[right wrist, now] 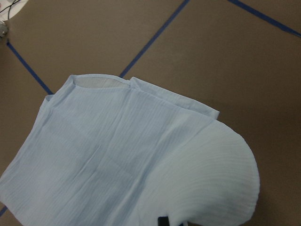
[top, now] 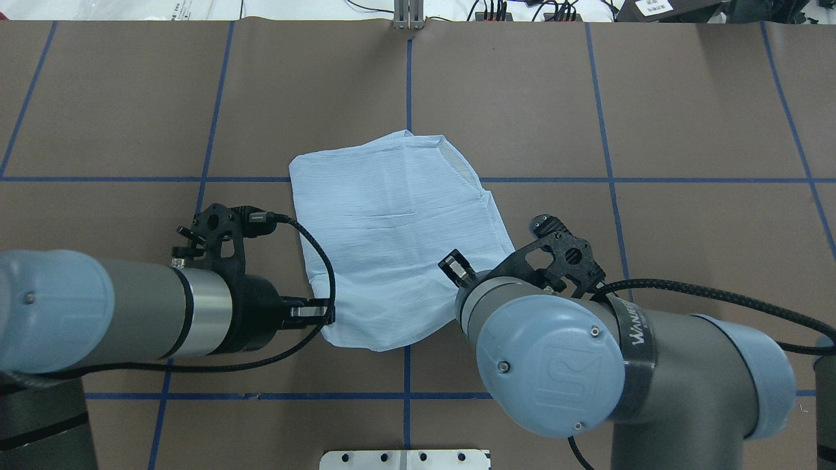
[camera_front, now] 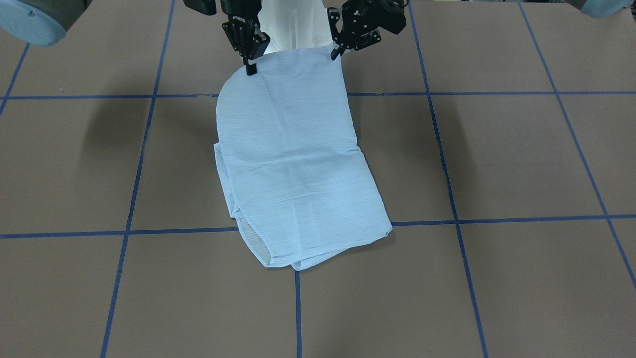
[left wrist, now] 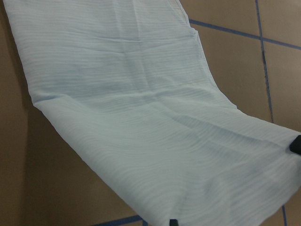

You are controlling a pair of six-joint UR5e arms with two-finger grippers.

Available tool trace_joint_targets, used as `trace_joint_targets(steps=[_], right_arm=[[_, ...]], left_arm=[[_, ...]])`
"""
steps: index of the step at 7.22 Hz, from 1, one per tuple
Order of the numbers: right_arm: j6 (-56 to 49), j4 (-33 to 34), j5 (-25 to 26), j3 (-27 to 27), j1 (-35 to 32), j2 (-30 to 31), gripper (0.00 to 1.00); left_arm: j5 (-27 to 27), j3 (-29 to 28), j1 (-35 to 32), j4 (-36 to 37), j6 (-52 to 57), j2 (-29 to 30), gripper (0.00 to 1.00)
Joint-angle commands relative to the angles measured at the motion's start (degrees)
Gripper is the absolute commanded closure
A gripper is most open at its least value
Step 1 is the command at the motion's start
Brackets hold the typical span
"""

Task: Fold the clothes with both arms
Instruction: 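Lift the nearer edge with both grippers and fold it toward the far edge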

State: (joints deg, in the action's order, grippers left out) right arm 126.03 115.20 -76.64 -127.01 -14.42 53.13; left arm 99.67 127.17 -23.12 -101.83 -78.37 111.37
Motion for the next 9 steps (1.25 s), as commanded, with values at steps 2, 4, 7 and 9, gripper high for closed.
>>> trace_joint_targets(steps=[2,4,7,9], right_arm=[[-13.05,-20.47,1.23,17.00,-8.05,-1.54,1.00],[-16.33,-31.91,1.23,34.28,-12.28,-7.39,1.00],[-18.09,-39.70,1.14,52.54,-15.19,-15.68,1.00],[-18.80,-39.70,1.14,53.62,-15.46,-15.96,1.00]], left_arm=[[0.00,-15.41,-12.44,-0.21,10.57,4.73,1.00],[-0.09,-21.84,-16.16,-0.48,14.38,6.75,1.00],[-2.71,-34.66,-17.14,-9.59,14.39,9.20,1.00],[-3.68,-40.14,-17.31,-10.93,14.39,12.29,1.00]])
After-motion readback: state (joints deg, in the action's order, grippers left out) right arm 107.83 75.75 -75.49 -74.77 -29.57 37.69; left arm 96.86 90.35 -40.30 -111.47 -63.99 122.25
